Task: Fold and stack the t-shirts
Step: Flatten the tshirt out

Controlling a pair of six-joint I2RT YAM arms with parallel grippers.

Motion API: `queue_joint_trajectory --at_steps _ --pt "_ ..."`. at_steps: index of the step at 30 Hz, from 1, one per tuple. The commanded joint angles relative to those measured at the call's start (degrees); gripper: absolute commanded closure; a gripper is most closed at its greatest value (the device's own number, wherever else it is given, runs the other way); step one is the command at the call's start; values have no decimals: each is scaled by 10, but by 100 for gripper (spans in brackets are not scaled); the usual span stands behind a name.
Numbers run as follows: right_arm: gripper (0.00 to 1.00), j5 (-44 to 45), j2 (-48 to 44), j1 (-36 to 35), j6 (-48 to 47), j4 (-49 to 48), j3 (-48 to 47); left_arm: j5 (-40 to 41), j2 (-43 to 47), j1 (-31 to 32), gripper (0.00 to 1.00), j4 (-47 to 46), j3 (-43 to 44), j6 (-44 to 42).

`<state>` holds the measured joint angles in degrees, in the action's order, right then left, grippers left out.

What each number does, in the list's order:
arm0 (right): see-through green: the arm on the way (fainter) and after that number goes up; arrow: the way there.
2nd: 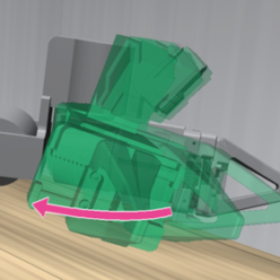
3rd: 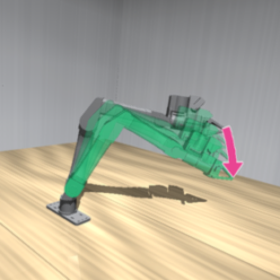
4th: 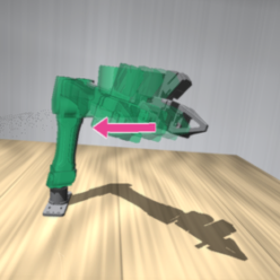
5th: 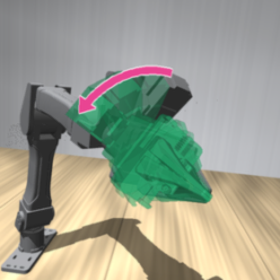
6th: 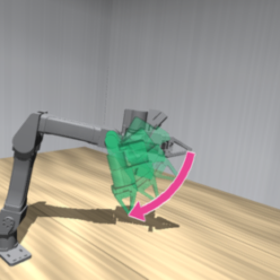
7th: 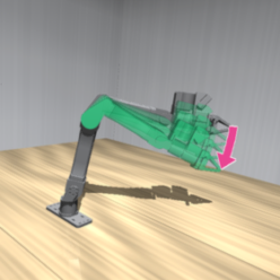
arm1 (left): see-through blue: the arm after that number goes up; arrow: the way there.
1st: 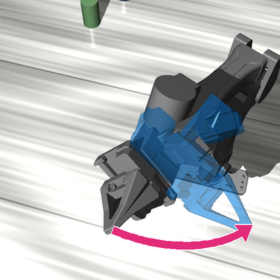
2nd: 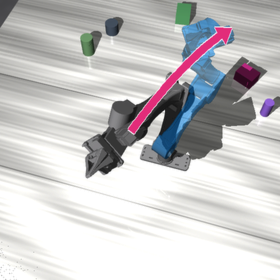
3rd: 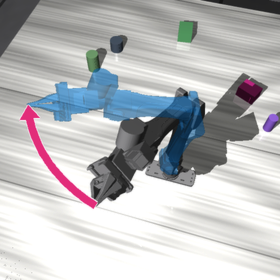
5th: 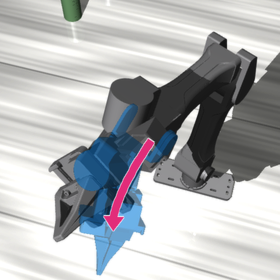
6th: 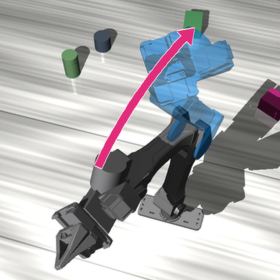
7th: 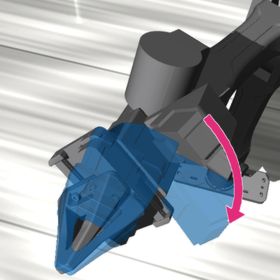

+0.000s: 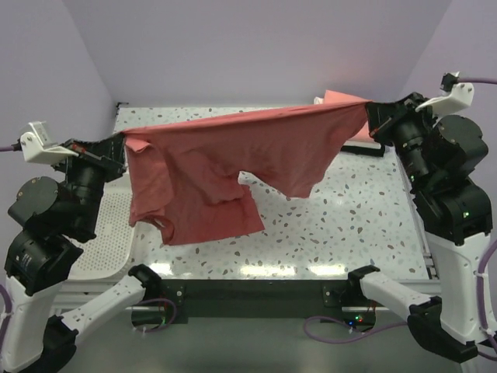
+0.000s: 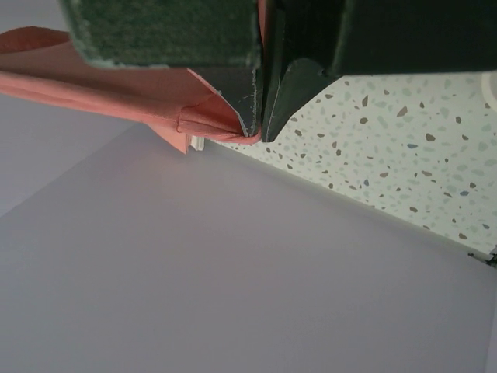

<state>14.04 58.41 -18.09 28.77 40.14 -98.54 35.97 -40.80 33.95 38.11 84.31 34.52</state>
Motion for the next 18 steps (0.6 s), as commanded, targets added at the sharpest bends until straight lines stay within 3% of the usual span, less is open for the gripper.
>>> queue_joint_trajectory --at_steps 1,10,14,17,18 --pt "100 75 36 12 -35 -13 -36 68 -30 -6 100 -90 5 -49" --pt "100 67 189 32 -46 -169 -93 16 -241 -29 100 -294 56 -133" --pt "100 -21 304 66 -1 -233 -145 -143 -346 -162 100 -336 119 -84" --pt "100 -47 405 81 11 -248 -255 -237 -440 -237 100 -366 209 -54" --pt "100 -59 429 88 15 -242 -290 -255 -495 -251 100 -357 288 -51"
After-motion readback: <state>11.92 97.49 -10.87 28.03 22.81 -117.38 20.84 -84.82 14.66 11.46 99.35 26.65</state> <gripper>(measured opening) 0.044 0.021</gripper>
